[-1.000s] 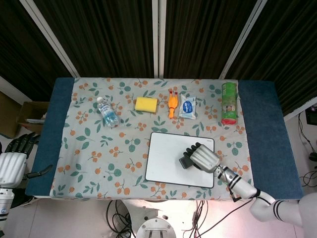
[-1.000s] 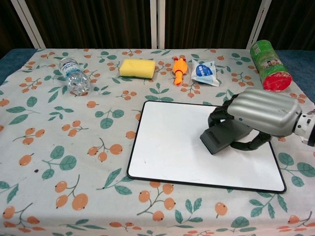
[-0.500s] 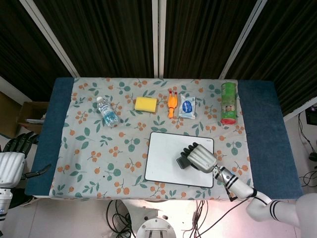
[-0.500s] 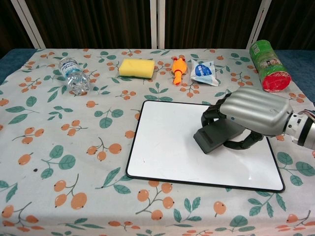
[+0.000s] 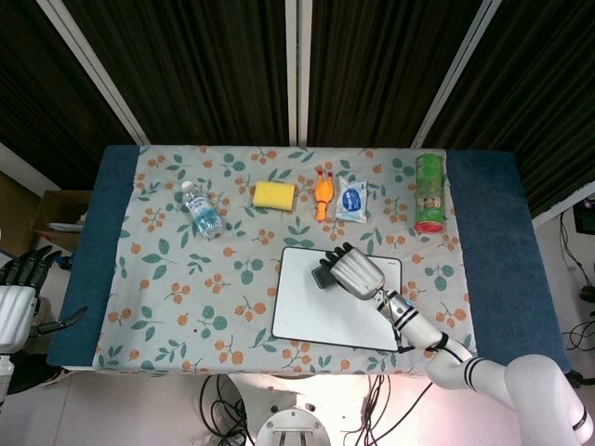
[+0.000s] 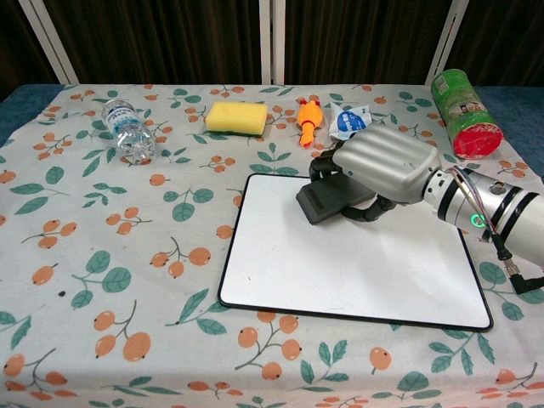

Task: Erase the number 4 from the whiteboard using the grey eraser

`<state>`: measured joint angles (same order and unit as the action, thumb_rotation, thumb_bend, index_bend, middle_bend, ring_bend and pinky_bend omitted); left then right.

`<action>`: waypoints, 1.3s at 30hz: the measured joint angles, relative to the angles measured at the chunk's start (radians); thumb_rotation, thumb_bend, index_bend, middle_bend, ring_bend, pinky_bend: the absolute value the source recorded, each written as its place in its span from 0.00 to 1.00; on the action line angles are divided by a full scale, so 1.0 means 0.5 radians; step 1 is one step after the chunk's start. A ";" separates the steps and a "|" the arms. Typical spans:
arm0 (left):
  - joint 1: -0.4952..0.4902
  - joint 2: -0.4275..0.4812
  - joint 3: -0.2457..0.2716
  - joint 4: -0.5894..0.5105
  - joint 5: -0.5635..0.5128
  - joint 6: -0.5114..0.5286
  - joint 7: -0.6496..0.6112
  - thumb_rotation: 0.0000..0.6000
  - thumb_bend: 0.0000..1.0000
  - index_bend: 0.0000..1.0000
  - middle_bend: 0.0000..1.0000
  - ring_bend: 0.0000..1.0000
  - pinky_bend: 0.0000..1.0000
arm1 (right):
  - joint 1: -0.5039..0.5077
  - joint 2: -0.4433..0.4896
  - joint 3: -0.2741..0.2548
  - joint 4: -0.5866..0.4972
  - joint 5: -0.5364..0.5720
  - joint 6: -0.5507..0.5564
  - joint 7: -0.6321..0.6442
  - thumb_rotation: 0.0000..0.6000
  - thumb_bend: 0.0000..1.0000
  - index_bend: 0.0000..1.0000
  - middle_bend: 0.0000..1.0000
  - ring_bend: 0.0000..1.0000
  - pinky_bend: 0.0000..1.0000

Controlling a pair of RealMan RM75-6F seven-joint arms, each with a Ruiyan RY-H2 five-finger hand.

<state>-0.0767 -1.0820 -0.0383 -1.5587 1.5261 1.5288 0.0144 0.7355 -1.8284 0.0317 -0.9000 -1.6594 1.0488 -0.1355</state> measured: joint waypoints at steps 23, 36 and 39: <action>-0.014 0.018 0.020 -0.105 -0.011 -0.065 0.108 0.50 0.12 0.13 0.09 0.10 0.17 | -0.148 0.585 -0.308 -0.689 -0.092 0.046 -0.042 1.00 0.41 0.91 0.72 0.63 0.57; -0.027 0.013 0.022 -0.099 0.003 -0.080 0.100 0.50 0.12 0.13 0.09 0.10 0.17 | -0.289 1.021 -0.248 -0.994 0.249 0.037 0.012 1.00 0.42 0.89 0.72 0.63 0.56; -0.030 0.011 0.021 -0.092 -0.004 -0.087 0.098 0.50 0.12 0.13 0.09 0.10 0.17 | -0.316 1.025 -0.242 -0.895 0.324 -0.033 0.057 1.00 0.41 0.86 0.72 0.63 0.56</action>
<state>-0.0918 -1.0766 -0.0280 -1.6049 1.5240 1.4854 0.0636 0.5777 -1.3157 -0.0893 -1.3476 -1.4976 1.0325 -0.1072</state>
